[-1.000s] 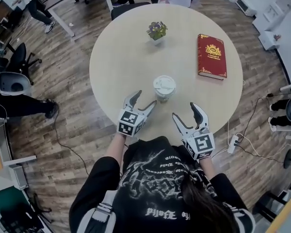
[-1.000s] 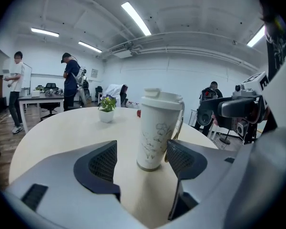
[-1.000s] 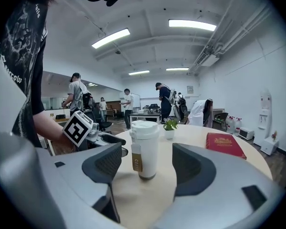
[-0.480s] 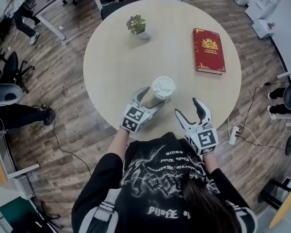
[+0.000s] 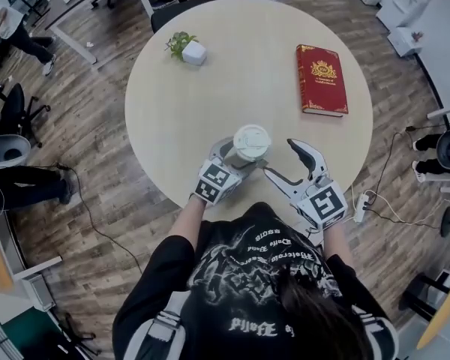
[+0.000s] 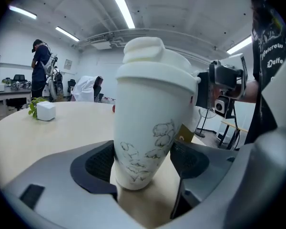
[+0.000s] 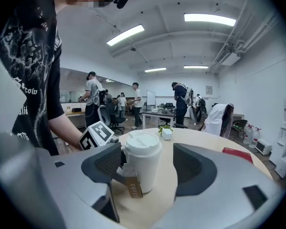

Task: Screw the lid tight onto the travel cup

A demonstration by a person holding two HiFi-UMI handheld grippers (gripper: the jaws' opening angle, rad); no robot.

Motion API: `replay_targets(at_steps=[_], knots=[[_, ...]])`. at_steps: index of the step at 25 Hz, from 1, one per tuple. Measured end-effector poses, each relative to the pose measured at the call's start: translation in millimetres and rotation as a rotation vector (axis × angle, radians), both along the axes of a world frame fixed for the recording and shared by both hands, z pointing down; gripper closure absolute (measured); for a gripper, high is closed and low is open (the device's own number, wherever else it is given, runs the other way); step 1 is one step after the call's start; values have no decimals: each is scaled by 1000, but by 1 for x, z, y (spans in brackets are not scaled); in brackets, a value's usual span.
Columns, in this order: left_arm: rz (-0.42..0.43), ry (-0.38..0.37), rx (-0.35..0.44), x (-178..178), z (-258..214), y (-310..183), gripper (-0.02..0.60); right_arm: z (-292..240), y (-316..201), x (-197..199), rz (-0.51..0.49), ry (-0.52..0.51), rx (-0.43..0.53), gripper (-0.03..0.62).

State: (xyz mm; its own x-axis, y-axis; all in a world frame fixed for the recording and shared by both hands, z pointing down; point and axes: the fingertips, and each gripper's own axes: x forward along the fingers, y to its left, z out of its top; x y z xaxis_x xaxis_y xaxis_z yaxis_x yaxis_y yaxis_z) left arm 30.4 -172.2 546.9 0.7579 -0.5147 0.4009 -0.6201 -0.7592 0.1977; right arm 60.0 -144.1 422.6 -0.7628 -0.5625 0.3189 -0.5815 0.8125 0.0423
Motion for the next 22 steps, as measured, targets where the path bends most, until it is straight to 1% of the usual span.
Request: replay_targets(at_steps=[2, 4, 6, 8, 9, 15, 18, 20, 22], knots=[[12, -2, 6, 0, 0, -1, 207, -1, -5, -6, -74, 29, 14, 263], [21, -5, 10, 0, 0, -2, 207, 0, -8, -12, -172, 76, 33, 256], [24, -5, 12, 0, 0, -2, 206, 3, -8, -18, -248, 114, 8, 256], [28, -5, 14, 0, 1, -2, 206, 6, -11, -22, -301, 142, -34, 255], [31, -5, 13, 0, 1, -2, 206, 8, -13, -24, -333, 163, -40, 256], [65, -27, 0, 0, 2, -3, 207, 8, -26, -34, -585, 346, -5, 221], [79, -36, -6, 1, 3, -2, 207, 2, -30, -43, -687, 389, 16, 200], [88, -38, -8, 0, 3, -2, 207, 4, -27, -49, -768, 427, 2, 194], [95, -40, -10, 0, 3, -2, 207, 13, -23, -53, -841, 489, -24, 192]])
